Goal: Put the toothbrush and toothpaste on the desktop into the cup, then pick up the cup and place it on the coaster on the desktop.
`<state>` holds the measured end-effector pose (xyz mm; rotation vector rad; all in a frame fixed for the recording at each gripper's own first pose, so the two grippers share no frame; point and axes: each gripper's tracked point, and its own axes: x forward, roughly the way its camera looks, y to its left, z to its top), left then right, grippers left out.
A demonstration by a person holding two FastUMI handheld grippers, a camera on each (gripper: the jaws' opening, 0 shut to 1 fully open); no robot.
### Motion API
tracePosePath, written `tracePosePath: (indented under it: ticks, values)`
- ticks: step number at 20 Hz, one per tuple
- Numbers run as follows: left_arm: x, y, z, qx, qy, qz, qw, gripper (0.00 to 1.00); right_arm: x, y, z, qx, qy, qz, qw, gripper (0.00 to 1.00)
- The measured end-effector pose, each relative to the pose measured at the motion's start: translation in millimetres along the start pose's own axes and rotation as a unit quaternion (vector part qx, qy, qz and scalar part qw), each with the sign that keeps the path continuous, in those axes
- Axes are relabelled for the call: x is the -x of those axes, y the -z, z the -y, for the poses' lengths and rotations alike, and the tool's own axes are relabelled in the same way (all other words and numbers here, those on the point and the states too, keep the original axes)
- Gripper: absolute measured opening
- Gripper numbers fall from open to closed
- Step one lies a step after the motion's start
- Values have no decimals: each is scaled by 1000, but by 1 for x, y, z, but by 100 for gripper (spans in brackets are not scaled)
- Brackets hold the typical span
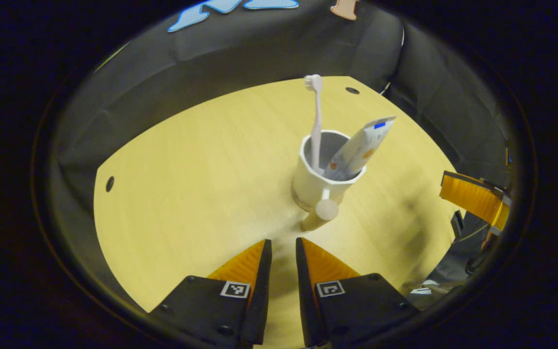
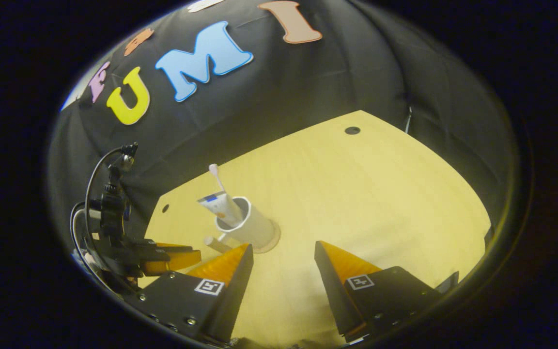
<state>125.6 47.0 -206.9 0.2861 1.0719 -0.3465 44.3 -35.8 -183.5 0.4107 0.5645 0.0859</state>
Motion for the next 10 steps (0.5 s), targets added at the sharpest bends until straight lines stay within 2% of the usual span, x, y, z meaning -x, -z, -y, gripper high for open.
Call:
tracePosePath:
  ticks: [1,2,5,6,7,8,9,10]
  values:
    - [7,1,-6,4,-7,10,1000,36,0,-1,-10,8,-7,1,1000,77]
    - [18,1,-13,9,-15,23,1000,30,1,-3,-20,16,-14,3,1000,77]
    - [55,-8,-36,28,-44,92,994,29,5,-11,-49,49,-31,18,998,77]
    - [74,-12,-44,33,-55,120,991,36,7,-14,-58,61,-35,23,997,77]
    - [91,-18,-51,36,-67,149,986,36,10,-17,-67,73,-40,30,996,77]
    - [111,-24,-60,40,-80,179,980,29,12,-21,-75,86,-43,38,995,77]
    - [129,-30,-67,46,-95,207,973,35,16,-25,-83,99,-44,47,993,77]
    - [147,-36,-72,51,-109,234,965,35,20,-30,-91,112,-46,57,991,77]
